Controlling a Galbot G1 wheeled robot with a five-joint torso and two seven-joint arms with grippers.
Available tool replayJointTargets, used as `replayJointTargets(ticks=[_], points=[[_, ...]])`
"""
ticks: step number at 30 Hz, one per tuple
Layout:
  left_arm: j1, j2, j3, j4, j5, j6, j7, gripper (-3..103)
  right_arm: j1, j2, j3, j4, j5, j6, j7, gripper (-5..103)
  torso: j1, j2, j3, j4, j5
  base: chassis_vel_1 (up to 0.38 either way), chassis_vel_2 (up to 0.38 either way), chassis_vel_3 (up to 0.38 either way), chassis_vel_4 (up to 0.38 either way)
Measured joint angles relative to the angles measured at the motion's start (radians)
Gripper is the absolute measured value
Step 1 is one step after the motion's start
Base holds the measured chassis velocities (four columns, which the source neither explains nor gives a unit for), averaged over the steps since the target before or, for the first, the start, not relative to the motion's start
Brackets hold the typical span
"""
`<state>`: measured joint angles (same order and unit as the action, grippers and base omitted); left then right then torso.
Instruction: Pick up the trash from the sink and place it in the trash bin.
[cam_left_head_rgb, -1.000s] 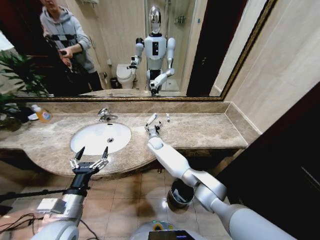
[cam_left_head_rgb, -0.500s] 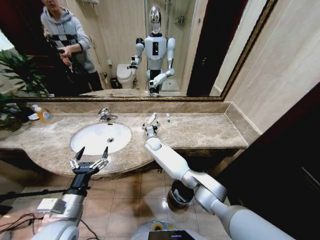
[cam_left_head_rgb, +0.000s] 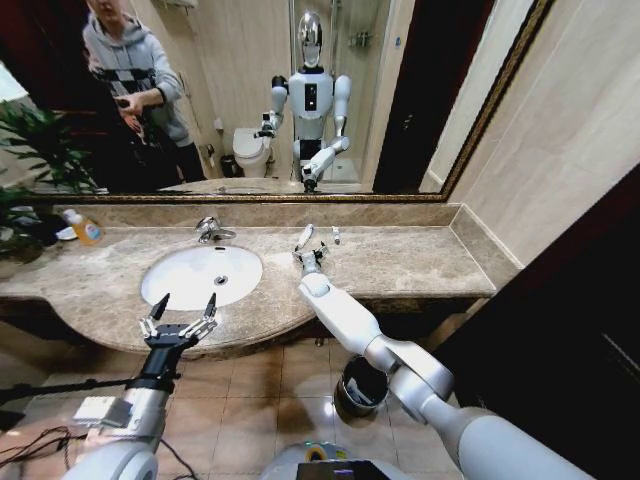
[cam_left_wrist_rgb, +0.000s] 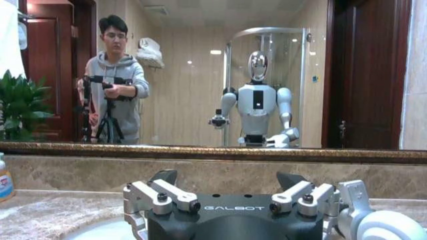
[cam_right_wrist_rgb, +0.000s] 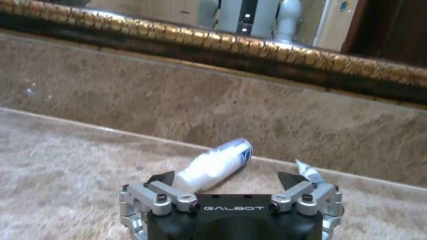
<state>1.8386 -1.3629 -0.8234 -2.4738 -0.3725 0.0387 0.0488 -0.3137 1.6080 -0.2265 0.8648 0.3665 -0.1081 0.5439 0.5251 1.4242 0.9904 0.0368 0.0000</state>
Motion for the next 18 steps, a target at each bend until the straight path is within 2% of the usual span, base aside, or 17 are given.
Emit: replayJointTargets(ticks=[5,12,18], points=[[0.0,0.0,0.0,0.0,0.0,0.0,0.0,100,0.003,0.0,0.018,0.023,-0.002,0.004,0.012,100,0.0,0.0,0.0,-0.0001,0.0,0.0,0.0,0.0,0.0],[0.0,0.0,0.0,0.0,0.0,0.0,0.0,100,-0.033,0.0,0.002,0.142,0.039,-0.017,0.033,100,0.0,0.0,0.0,0.0001,0.0001,0.0,0.0,0.0,0.0],[0.0,0.0,0.0,0.0,0.0,0.0,0.0,100,-0.038,0.0,-0.004,0.113,0.034,-0.017,0.03,100,0.0,0.0,0.0,0.0,0.0,0.0,0.0,0.0,0.0]])
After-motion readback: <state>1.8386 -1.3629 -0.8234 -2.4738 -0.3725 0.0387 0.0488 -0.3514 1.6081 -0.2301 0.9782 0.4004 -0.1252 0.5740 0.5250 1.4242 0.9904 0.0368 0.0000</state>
